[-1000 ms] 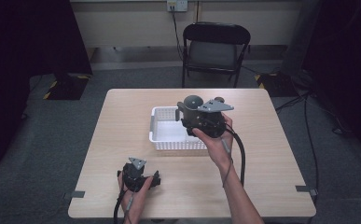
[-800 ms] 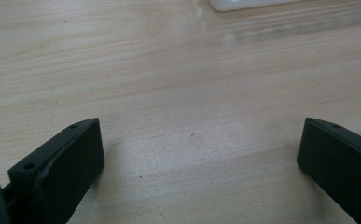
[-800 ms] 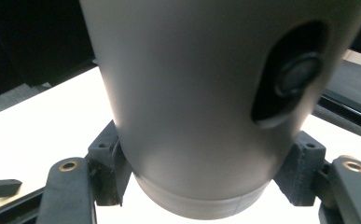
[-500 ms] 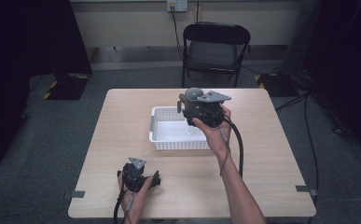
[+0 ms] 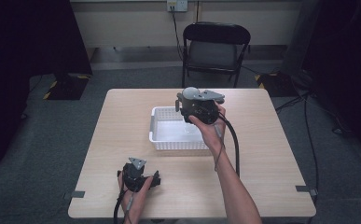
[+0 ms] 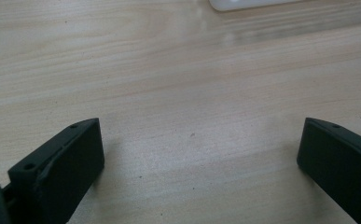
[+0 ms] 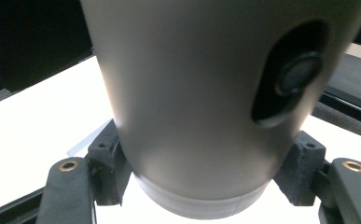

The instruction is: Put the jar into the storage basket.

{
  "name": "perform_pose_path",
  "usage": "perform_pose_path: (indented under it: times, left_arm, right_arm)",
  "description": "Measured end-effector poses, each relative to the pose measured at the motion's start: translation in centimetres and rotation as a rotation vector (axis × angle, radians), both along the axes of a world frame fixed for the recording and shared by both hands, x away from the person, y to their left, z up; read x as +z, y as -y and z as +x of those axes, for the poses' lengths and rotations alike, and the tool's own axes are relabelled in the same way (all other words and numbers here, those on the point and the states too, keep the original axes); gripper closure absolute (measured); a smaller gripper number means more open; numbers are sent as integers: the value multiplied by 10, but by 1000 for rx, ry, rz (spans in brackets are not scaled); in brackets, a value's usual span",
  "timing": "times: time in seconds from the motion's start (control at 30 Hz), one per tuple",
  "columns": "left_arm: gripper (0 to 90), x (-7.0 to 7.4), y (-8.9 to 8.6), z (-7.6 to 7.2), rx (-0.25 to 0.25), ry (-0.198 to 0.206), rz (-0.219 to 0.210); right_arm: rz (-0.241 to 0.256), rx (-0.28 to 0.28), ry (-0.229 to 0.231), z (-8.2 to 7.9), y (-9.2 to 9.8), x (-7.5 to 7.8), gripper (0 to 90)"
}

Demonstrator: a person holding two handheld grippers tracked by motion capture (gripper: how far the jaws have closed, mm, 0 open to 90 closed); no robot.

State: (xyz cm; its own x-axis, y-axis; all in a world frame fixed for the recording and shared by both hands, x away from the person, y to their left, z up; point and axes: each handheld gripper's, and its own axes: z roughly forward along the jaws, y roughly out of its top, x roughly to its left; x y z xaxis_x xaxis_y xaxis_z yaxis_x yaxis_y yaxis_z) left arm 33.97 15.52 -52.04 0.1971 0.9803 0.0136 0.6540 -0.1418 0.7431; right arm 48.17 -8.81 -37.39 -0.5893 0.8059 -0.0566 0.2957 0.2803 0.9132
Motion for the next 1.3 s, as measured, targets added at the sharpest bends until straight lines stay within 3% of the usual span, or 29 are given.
perform_pose_path:
  times: [0.83, 1.3]
  left_arm:
    - [0, 0, 0, 0, 0, 0, 0]
    - [0, 0, 0, 0, 0, 0, 0]
  right_arm:
    - [-16, -16, -25, 21, -10, -28, 316]
    - [-14, -27, -45, 23, -10, -43, 316]
